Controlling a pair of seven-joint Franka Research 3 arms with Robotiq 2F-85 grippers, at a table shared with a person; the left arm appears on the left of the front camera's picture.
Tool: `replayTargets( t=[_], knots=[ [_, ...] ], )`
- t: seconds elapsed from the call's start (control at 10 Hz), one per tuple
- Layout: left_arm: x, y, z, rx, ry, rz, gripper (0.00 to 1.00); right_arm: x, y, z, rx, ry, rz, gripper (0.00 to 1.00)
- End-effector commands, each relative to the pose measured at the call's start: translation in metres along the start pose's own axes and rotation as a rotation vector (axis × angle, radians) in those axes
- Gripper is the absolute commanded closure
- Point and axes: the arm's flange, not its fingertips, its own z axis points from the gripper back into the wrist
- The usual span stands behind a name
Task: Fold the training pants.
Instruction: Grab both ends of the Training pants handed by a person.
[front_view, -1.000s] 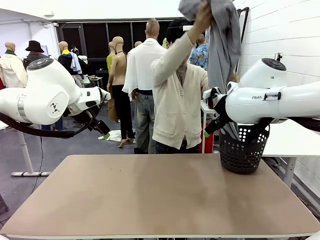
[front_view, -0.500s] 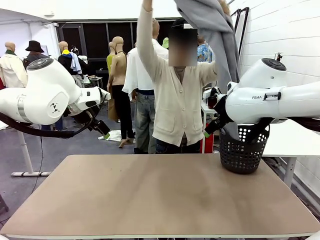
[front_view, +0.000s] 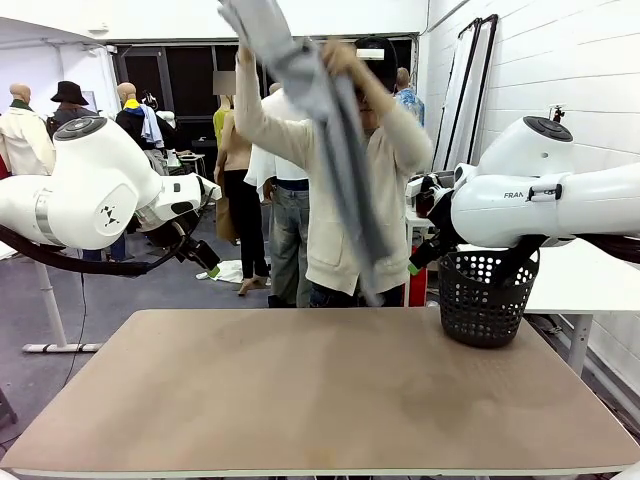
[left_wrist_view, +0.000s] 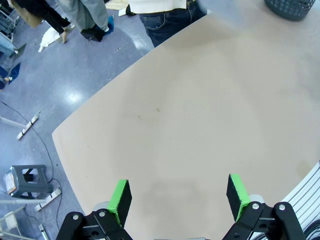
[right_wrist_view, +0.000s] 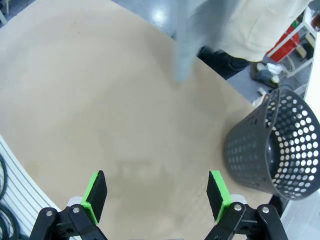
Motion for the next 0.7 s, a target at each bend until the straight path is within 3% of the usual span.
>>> replayTargets(
  t=[0.0,0.6],
  knots=[
    [-0.0009,0.0009,-0.0003,-0.007,0.003,-0.004,0.0,-0.0002,-0.0001,-0.0002,0.0,0.0,-0.001,0.0],
    [-0.0009,0.0009,-0.0003,-0.007,0.003,-0.004,0.0,-0.0002,-0.0001,-0.0002,0.0,0.0,-0.001,0.0]
  ],
)
